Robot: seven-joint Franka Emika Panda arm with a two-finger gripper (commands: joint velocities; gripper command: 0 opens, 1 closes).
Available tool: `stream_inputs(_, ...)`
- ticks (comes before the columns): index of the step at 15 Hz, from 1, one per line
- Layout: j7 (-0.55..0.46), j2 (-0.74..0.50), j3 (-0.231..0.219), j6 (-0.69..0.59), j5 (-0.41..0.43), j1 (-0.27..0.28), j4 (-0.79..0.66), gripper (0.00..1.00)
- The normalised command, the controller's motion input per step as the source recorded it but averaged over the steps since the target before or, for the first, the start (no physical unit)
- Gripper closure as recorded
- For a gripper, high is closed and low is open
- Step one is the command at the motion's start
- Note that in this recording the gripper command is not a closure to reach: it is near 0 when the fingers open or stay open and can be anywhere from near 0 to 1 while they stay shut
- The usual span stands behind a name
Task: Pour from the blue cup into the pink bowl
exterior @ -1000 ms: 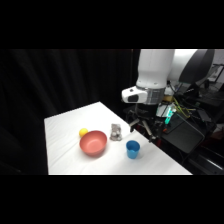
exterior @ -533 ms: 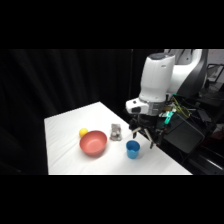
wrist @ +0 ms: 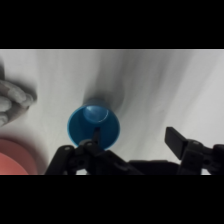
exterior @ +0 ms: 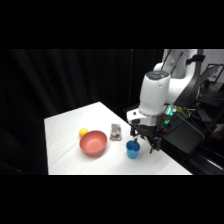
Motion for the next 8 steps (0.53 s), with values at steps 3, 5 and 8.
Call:
stream_inputs(3, 0.12, 0.24, -0.106, 0.15, -0.151, 0.109, 0.11, 0.00)
stream_inputs(5, 0.06, 0.26, -0.119, 0.15, -0.121, 0.098, 0.15, 0.00)
stream_inputs(8, 0.02, 0.26, -0.134, 0.15, -0.094, 0.086, 0.18, 0.00)
